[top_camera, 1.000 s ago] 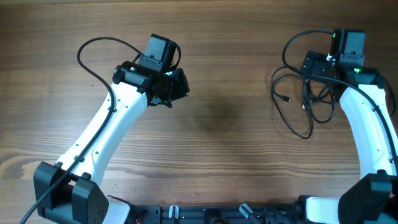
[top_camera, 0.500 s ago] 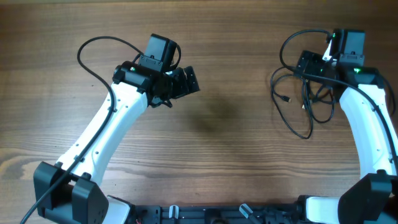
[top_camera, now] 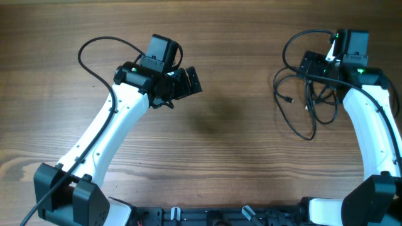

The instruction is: Untangle cables

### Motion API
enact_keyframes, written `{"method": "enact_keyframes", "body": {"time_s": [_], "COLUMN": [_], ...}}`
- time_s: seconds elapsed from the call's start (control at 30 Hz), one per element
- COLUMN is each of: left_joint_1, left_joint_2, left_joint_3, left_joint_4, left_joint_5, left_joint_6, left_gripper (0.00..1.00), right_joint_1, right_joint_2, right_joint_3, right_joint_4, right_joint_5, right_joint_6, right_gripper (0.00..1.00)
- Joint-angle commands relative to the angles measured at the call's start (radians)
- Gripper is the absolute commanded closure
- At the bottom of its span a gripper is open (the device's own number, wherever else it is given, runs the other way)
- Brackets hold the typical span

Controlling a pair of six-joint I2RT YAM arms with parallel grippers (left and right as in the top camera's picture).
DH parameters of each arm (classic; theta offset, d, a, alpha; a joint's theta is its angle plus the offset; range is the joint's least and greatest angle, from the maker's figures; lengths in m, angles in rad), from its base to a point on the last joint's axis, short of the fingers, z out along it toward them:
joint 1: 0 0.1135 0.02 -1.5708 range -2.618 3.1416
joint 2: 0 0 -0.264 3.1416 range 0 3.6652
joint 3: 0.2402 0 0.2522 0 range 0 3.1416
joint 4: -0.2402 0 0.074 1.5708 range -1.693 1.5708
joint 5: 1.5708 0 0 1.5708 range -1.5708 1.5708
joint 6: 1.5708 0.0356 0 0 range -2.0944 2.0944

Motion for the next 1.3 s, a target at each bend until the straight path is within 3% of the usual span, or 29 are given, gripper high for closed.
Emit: {"method": "enact_keyframes", "body": {"time_s": [0.0,1.27], "left_joint_1": [-0.003,-0.003], "left_joint_2": [0.006,0.006], "left_joint_3": [-0.006,-0.006], "left_joint_4": [0.002,0.002], "left_joint_5": [-0.017,-0.017], "left_joint_6": [0.008,0.008], "left_gripper": [0.00,0.00], "right_joint_1": [-0.002,0.003], "right_joint_2": [0.014,0.000], "right_joint_3": [0.011,0.010], "right_joint_4": [0.000,0.002], "right_joint_5": [-0.016,-0.016], "right_joint_6": [0.013,0.013], "right_gripper": [0.00,0.00]}}
